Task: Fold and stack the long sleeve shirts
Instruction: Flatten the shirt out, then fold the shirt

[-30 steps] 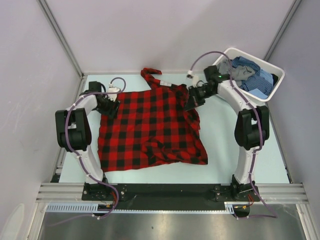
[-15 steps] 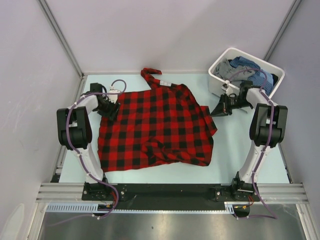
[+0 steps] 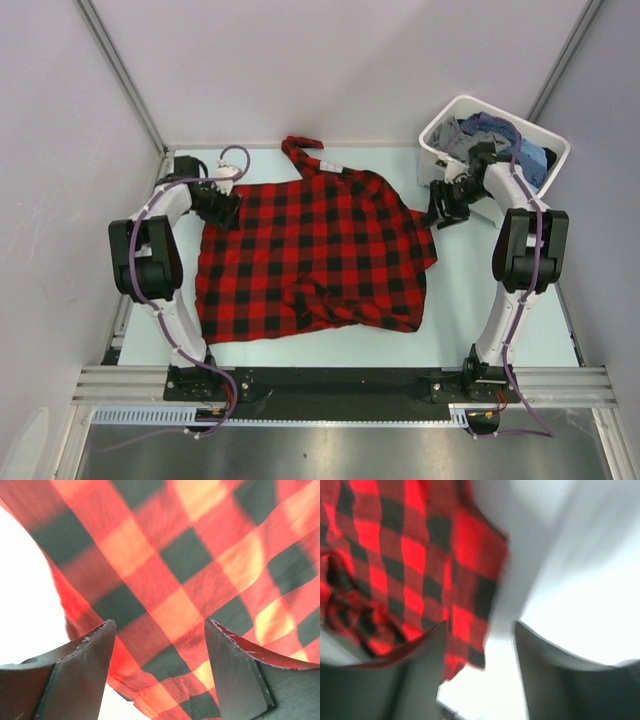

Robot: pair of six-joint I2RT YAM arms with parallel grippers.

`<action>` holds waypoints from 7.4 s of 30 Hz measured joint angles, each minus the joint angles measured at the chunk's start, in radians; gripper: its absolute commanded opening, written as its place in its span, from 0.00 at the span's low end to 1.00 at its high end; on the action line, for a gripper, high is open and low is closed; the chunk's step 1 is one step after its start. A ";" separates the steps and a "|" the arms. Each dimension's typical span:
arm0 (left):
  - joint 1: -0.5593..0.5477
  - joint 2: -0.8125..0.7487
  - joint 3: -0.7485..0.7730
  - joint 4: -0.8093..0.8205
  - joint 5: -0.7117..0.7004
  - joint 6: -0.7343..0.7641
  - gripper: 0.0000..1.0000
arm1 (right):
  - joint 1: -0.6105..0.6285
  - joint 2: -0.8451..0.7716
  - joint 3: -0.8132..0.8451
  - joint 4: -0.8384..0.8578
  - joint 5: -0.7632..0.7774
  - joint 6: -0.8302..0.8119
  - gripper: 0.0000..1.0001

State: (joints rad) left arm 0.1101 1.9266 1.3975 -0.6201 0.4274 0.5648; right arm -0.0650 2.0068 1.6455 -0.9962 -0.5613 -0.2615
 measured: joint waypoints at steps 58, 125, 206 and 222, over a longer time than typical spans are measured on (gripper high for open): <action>0.005 0.544 0.718 0.011 -0.018 0.257 0.48 | 0.330 0.584 0.688 0.555 0.331 -0.292 0.42; 0.068 0.486 0.726 0.010 0.104 0.282 0.00 | 0.292 0.572 0.660 0.602 0.291 -0.269 0.21; 0.032 0.377 0.476 0.183 0.091 0.344 0.00 | 0.344 0.486 0.725 0.478 0.160 -0.143 0.64; 0.032 0.378 0.492 0.172 0.087 0.364 0.00 | 0.344 0.634 0.713 0.695 0.401 -0.260 0.61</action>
State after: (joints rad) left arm 0.1417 2.3047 1.8896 -0.4477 0.5148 0.9287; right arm 0.2787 2.6408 2.3589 -0.3008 -0.1600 -0.5213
